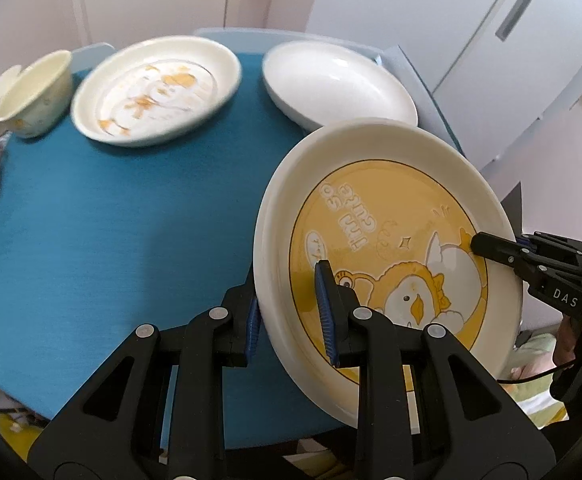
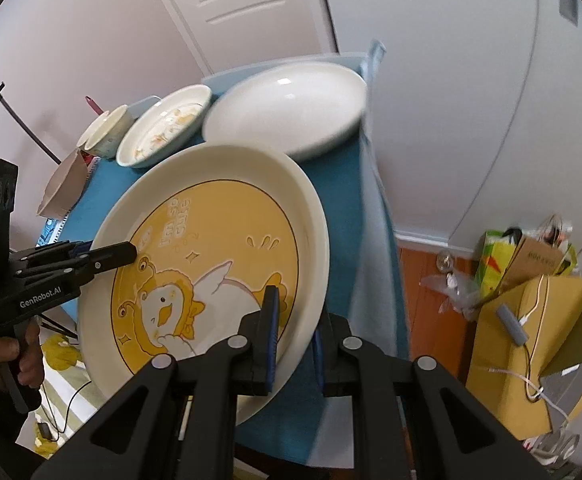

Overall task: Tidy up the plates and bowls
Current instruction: 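Lift the yellow bear plate and lower it beside the pink square bowl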

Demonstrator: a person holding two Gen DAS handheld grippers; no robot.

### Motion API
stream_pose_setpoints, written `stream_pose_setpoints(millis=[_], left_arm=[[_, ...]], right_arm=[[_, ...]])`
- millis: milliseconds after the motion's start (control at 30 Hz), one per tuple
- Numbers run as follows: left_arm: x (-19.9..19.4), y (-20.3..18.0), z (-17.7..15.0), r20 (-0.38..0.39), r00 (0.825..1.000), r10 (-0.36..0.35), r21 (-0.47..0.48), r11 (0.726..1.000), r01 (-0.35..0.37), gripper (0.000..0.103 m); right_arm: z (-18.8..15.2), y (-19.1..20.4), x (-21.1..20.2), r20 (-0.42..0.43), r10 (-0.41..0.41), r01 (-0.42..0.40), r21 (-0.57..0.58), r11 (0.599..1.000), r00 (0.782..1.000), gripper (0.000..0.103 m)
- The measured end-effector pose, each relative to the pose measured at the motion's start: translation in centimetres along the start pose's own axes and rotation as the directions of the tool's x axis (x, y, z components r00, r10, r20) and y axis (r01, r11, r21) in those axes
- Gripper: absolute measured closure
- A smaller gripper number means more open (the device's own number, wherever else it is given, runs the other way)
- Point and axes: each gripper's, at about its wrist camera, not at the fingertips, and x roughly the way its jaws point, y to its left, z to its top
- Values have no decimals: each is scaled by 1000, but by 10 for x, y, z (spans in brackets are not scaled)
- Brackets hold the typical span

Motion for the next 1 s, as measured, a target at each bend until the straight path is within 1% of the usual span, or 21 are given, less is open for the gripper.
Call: stream_pose_setpoints(millis=[67,200,267,333,367,500,700,800,933,1000], left_arm=[[-6,6,0,17,1000,4,0,1000,-4,81],[-34,33,3,40,999,21,0,1000,-21,81],[-53,55,-1,48,998,32,-6,999,-32,81],[-66,79,2,51,998,45,-14,999,-45,81],[-69,86,2,52,997,50,-15,999,-49,81],[-86,142,-4,48,996,77,-31,997,-76,81],[-87,218,-17,20,994,104,-63,993,-102,81],[-80,247,-25,3,994,106,-79,991,-106,81],[-71,274,-36,-13,995,95,-89,991,-96,81],[-65,282,-41,-14,996,91,-89,992,-92,81]], right_arm=[[8,15,-5,17,-1,2,-13,1000,1000,89],[23,50,-10,52,7,-5,-30,1000,999,89],[30,72,-8,63,17,-14,-40,999,998,89],[36,93,-3,67,29,-26,-50,998,997,89],[39,103,0,66,34,-30,-54,998,997,89],[47,148,21,56,58,-54,-66,996,997,89],[49,210,66,20,85,-83,-78,993,996,89],[48,235,89,-6,90,-90,-80,993,996,89],[44,258,115,-27,82,-84,-85,993,996,89],[40,264,124,-29,76,-79,-85,993,997,89]])
